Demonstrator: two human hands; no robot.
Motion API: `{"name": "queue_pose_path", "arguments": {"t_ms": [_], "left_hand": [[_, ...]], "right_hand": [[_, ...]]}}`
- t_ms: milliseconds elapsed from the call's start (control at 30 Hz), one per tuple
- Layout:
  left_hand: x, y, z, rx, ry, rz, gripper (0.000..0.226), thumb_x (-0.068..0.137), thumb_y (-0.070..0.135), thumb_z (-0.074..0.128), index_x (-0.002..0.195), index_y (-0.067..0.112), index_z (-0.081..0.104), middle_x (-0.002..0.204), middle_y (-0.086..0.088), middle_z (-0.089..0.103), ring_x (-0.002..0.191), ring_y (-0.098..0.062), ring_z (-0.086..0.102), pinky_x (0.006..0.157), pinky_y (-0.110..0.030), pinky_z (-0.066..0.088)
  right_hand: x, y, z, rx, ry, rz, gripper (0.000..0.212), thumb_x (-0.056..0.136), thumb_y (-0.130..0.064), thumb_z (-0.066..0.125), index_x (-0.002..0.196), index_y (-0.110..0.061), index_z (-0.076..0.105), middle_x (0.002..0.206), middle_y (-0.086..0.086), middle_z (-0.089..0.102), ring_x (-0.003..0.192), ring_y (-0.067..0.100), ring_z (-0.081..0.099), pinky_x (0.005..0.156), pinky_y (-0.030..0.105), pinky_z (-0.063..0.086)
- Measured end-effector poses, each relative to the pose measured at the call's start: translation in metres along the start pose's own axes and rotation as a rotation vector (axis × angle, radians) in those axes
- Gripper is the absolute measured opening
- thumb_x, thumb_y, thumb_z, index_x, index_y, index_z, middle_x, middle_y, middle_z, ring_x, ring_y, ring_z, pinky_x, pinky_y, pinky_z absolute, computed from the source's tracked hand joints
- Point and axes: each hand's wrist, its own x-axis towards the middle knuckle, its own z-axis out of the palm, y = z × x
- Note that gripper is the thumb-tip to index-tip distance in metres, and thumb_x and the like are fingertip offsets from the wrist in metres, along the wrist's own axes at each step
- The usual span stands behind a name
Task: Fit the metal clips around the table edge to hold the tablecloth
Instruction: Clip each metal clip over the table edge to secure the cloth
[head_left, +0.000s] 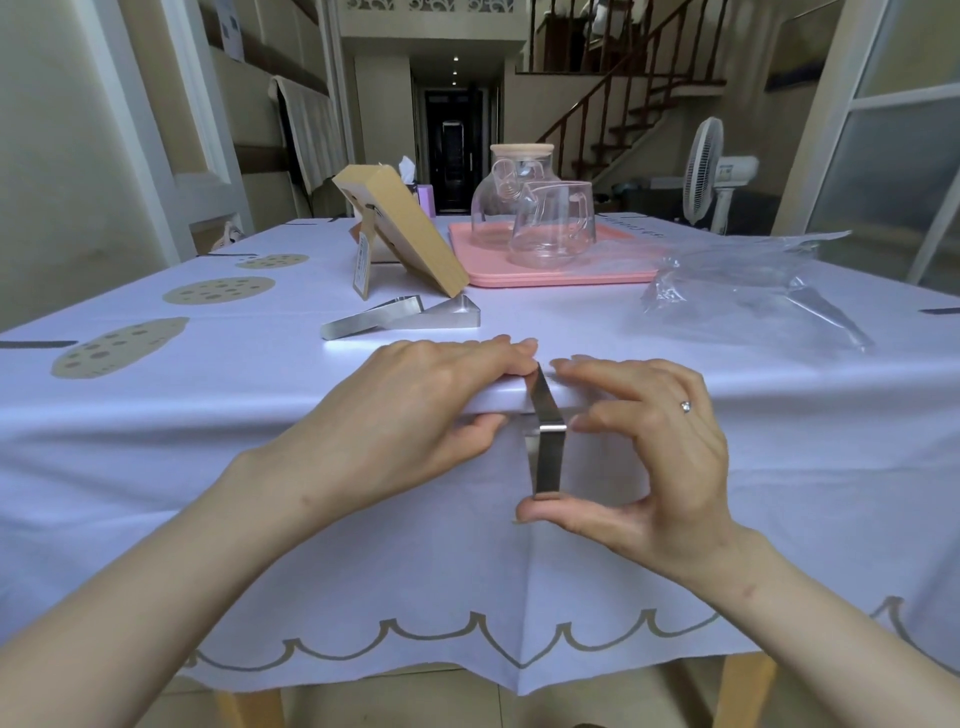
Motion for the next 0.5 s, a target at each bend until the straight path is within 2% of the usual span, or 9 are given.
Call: {"name": "queue_pose_path", "arguments": {"t_ms": [33,100,167,300,433,500], "left_hand": [[0.000,0.000,0.000,0.002,0.001,0.000,0.045,0.077,0.031,0.043,0.118,0.021,0.057,0.126,0.006,0.061,0.117,-0.011,0.055,0.078,-0.038,0.055],[0.000,0.000,0.001,-0.002,-0.004,-0.002,0.046,0.077,0.032,0.042,0.119,0.022,0.056,0.129,0.008,0.059,0.118,-0.012,0.056,0.079,-0.038,0.055],[0.000,0.001,0.001,-0.011,-0.011,-0.003,0.043,0.078,0.033,0.041,0.119,0.026,0.052,0.129,0.008,0.059,0.113,-0.017,0.060,0.078,-0.040,0.055],[0.001,0.003,0.000,-0.024,-0.025,0.009,0.038,0.078,0.032,0.041,0.115,0.029,0.046,0.124,0.009,0.062,0.102,-0.024,0.065,0.073,-0.041,0.055],[0.001,0.002,0.000,-0.019,-0.016,0.003,0.039,0.078,0.033,0.041,0.116,0.028,0.048,0.132,0.014,0.055,0.113,-0.016,0.060,0.075,-0.038,0.055],[0.001,0.002,0.000,-0.020,-0.008,0.004,0.039,0.078,0.032,0.041,0.116,0.029,0.048,0.132,0.015,0.055,0.112,-0.016,0.060,0.074,-0.038,0.056]], "right_hand": [[0.001,0.000,0.000,-0.006,-0.005,-0.004,0.050,0.071,-0.061,0.070,0.089,-0.014,0.061,0.114,0.007,0.063,0.103,0.025,0.063,0.085,0.042,0.042],[0.001,0.001,0.002,-0.044,-0.016,-0.031,0.049,0.075,-0.062,0.065,0.085,-0.015,0.069,0.114,0.006,0.064,0.101,0.026,0.062,0.083,0.043,0.040],[0.001,0.002,0.004,-0.056,-0.007,-0.037,0.052,0.078,-0.063,0.061,0.077,-0.013,0.075,0.113,0.004,0.064,0.100,0.026,0.062,0.082,0.043,0.039],[-0.001,0.004,0.007,-0.068,0.008,-0.051,0.054,0.080,-0.065,0.055,0.077,-0.015,0.076,0.111,0.001,0.065,0.100,0.024,0.061,0.083,0.041,0.038],[-0.003,0.006,0.010,-0.073,0.021,-0.060,0.052,0.082,-0.064,0.054,0.076,-0.017,0.076,0.114,0.001,0.057,0.103,0.022,0.059,0.085,0.040,0.036],[-0.003,0.008,0.011,-0.082,0.022,-0.061,0.046,0.083,-0.062,0.055,0.081,-0.020,0.073,0.116,0.000,0.055,0.104,0.021,0.057,0.087,0.038,0.034]]}}
